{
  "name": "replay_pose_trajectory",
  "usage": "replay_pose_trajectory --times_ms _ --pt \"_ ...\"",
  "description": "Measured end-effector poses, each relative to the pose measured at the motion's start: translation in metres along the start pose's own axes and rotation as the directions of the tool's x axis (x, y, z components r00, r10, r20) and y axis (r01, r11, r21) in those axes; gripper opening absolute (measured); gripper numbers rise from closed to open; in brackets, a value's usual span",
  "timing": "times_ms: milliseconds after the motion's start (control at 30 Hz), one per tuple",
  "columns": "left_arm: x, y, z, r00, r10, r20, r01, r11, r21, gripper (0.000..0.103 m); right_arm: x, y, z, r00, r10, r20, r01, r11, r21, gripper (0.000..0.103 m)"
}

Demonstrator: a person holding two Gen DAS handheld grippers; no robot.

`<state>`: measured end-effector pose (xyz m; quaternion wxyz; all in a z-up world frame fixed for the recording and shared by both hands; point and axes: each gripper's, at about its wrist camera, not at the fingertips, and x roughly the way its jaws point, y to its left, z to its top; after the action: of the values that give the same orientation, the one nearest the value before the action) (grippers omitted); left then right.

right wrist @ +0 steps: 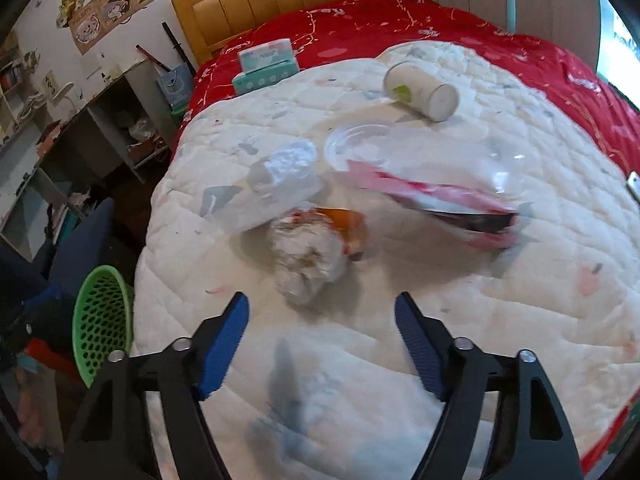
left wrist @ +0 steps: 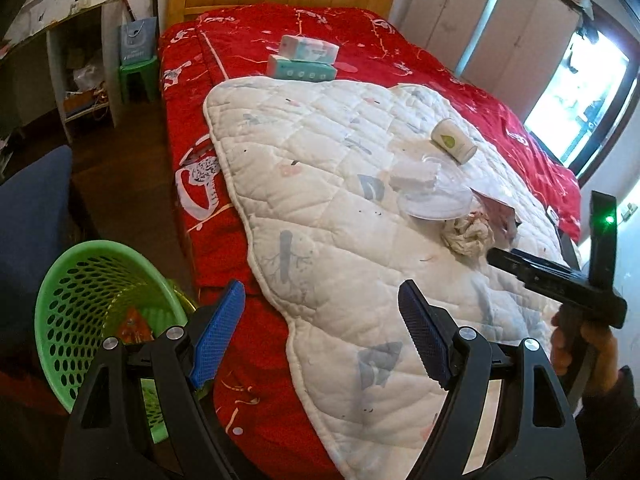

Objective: Collect trash
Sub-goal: 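Grasp the crumpled tissue with the right tool while the left tool grasps the clear round lid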

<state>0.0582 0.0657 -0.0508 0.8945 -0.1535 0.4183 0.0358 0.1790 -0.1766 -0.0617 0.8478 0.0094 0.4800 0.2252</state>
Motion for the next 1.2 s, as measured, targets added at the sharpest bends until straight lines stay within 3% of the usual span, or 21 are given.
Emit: replay_pose_trajectory --times_ms 100,367,800,1033,1133,1200 --pt "0.002 0.004 0.0 1.0 0.001 -0.003 -0.001 1.0 -0.011 0.078 0.011 0.004 0.005 1.0 0.003 0.005 -0.004 0.999 0.032 0.064" --pt "0.009 0.005 0.005 1.0 -0.011 -0.005 0.011 1.0 -0.002 0.078 0.021 -0.001 0.011 1.0 0.019 0.018 -0.02 0.996 0.091 0.032" --pt "0.051 -0.063 0.022 0.998 -0.049 -0.033 0.055 0.98 0.191 0.078 -0.03 -0.013 -0.031 0.999 0.03 0.014 -0.03 0.999 0.018 0.029" --pt "0.085 -0.088 0.038 0.987 -0.132 -0.097 0.149 0.97 0.192 0.078 -0.049 -0.033 -0.053 1.0 -0.012 0.012 0.012 1.0 0.023 0.029" --pt "0.097 -0.104 0.042 0.983 -0.149 -0.107 0.171 0.955 0.242 0.091 -0.051 -0.043 -0.058 1.0 -0.007 0.009 0.006 0.999 0.049 0.03" --pt "0.107 -0.112 0.043 0.982 -0.146 -0.117 0.173 0.95 0.262 0.093 -0.051 -0.046 -0.061 1.0 -0.002 0.007 0.002 0.998 0.055 0.03"
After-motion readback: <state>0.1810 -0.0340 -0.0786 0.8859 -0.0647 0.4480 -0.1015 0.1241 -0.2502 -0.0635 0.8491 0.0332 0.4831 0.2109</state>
